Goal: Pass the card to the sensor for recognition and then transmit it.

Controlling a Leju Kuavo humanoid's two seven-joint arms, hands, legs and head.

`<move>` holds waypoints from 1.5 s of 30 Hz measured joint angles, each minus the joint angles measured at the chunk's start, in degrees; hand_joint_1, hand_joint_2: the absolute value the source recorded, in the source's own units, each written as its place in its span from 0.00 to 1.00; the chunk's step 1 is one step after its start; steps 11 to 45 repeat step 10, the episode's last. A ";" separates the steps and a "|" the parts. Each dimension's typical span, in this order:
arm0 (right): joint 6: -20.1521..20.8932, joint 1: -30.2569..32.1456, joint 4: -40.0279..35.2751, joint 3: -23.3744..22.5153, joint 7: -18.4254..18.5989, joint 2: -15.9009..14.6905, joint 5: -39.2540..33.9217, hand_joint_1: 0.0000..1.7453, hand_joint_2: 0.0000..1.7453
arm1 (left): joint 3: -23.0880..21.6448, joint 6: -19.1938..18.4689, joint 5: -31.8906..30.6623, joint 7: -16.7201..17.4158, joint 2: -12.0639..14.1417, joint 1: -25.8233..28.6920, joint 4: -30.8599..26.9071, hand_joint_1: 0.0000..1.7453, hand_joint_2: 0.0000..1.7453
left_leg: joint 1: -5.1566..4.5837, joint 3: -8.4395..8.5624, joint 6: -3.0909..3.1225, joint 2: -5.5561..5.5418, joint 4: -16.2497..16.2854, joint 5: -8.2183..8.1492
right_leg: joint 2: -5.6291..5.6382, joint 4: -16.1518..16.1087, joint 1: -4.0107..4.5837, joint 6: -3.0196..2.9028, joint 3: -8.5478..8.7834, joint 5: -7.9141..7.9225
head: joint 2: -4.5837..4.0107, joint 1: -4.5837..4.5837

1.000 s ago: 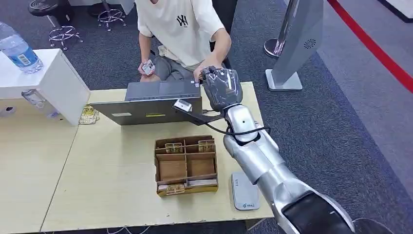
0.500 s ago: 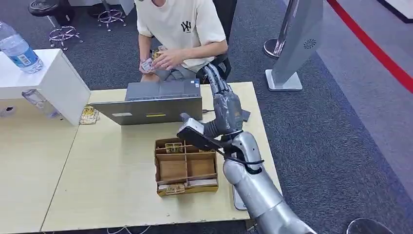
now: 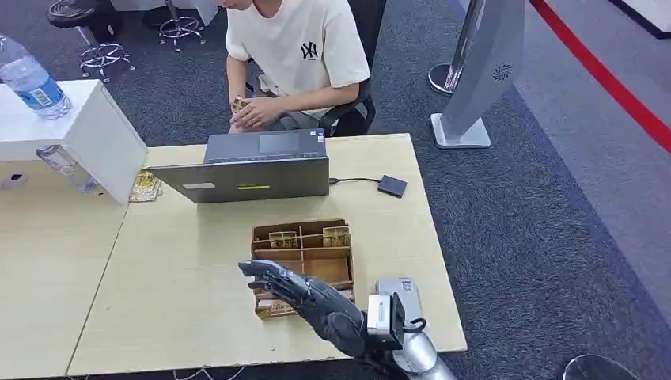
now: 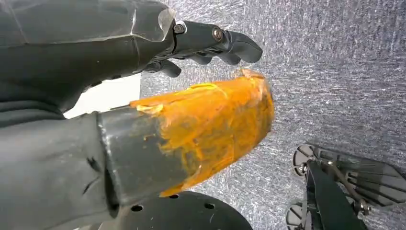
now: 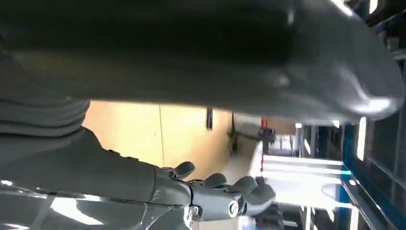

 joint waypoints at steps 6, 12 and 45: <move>3.57 4.79 8.25 5.21 -3.16 -2.35 0.15 0.00 0.00 | 0.00 0.20 0.48 0.42 -0.07 -0.07 0.00 0.00 0.00 | 0.01 -0.01 0.00 0.00 0.00 -0.01 | 0.00 0.01 0.01 0.00 0.00 0.00 | 0.00 -0.02; 0.69 5.77 16.93 9.67 -5.06 -5.86 2.53 0.00 0.00 | 0.00 0.20 1.00 0.44 -0.04 -0.08 0.00 0.00 0.00 | 0.00 -0.03 0.03 -0.01 0.00 -0.03 | -0.02 -0.01 0.00 0.02 0.01 -0.02 | 0.00 0.00; 0.69 5.77 16.93 9.67 -5.06 -5.86 2.53 0.00 0.00 | 0.00 0.20 1.00 0.44 -0.04 -0.08 0.00 0.00 0.00 | 0.00 -0.03 0.03 -0.01 0.00 -0.03 | -0.02 -0.01 0.00 0.02 0.01 -0.02 | 0.00 0.00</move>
